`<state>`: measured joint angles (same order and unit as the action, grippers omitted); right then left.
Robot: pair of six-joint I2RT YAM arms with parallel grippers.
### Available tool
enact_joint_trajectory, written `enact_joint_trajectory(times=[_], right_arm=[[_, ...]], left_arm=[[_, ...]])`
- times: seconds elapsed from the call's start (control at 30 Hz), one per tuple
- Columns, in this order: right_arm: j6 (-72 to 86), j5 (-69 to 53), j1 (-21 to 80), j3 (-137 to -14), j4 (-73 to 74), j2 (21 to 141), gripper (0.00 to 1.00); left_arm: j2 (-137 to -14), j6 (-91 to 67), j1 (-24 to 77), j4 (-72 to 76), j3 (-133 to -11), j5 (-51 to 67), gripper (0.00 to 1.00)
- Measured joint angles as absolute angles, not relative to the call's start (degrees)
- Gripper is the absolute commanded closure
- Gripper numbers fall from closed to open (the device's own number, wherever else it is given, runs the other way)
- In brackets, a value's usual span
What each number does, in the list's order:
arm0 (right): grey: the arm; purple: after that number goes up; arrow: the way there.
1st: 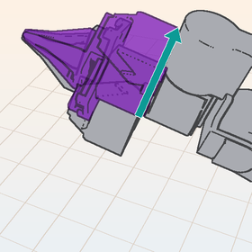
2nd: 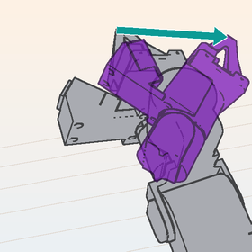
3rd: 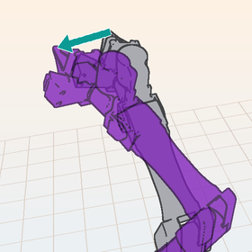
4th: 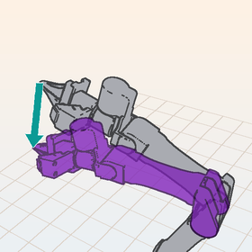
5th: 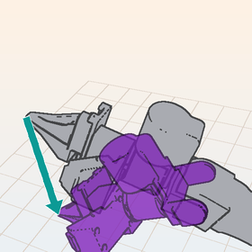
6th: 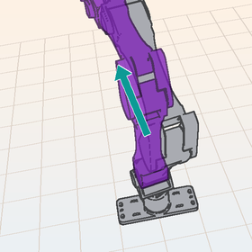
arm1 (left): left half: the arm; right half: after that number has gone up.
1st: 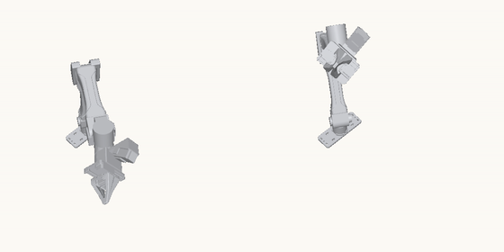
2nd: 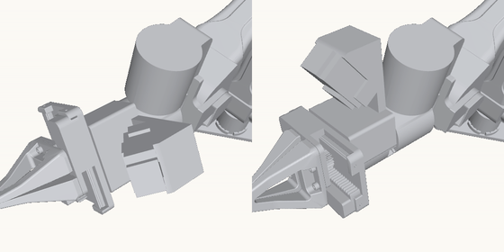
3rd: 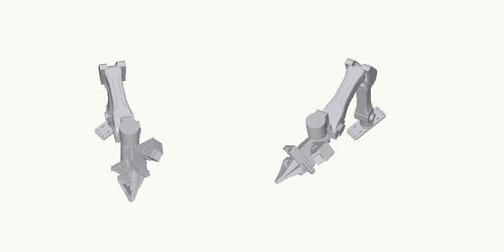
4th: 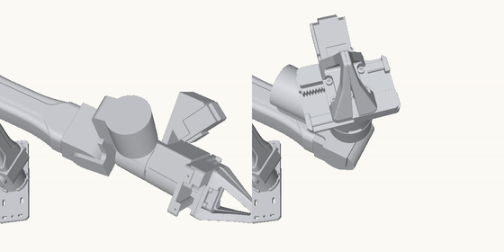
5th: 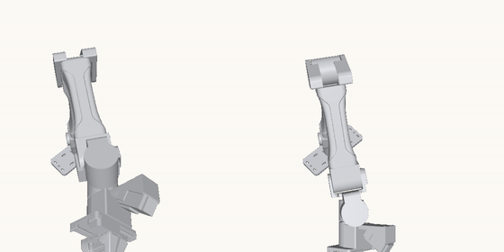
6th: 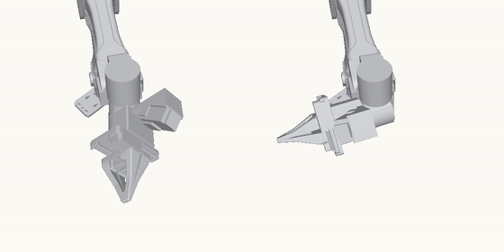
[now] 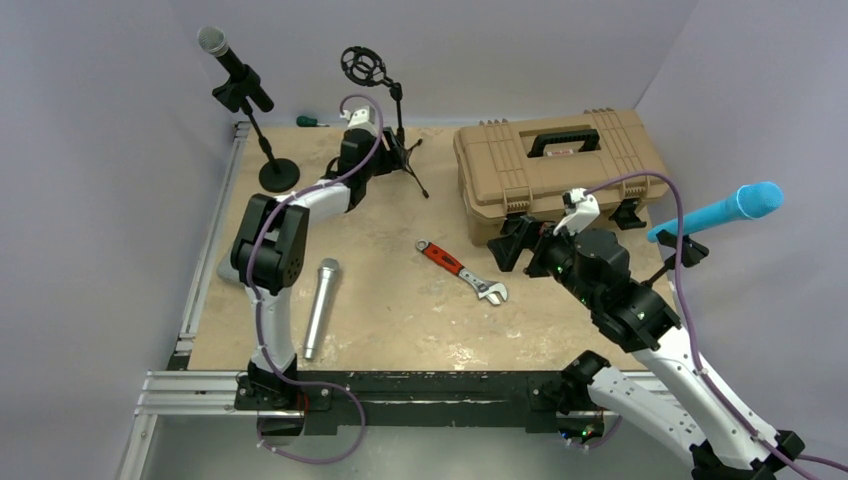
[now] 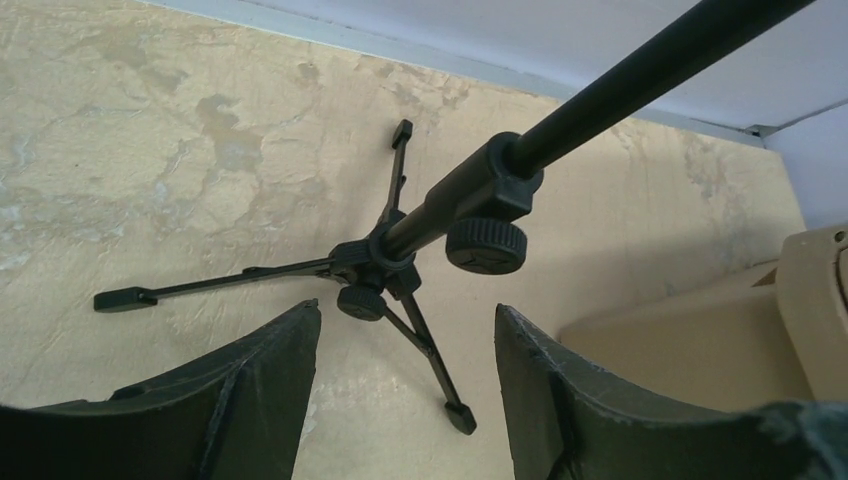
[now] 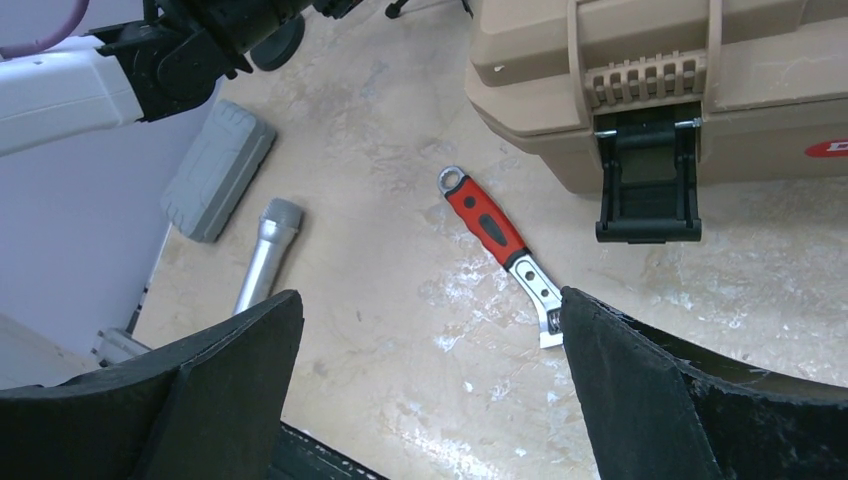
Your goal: Remove the microphone from the stand
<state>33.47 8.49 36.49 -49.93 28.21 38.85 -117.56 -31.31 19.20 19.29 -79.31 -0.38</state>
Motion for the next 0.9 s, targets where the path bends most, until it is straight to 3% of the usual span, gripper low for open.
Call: enact_joint_trajectory(times=[0.67, 0.9], right_arm=[[33.5, 9.5, 36.5, -50.2, 29.6, 38.5, 0.01], [33.5, 9.5, 36.5, -50.2, 29.6, 38.5, 0.01]], left_arm=[[-118.8, -38.5, 18.0, 24.3, -83.6, 2.3, 0.57], [-120.4, -40.3, 17.8, 23.9, -84.2, 4.3, 0.58]])
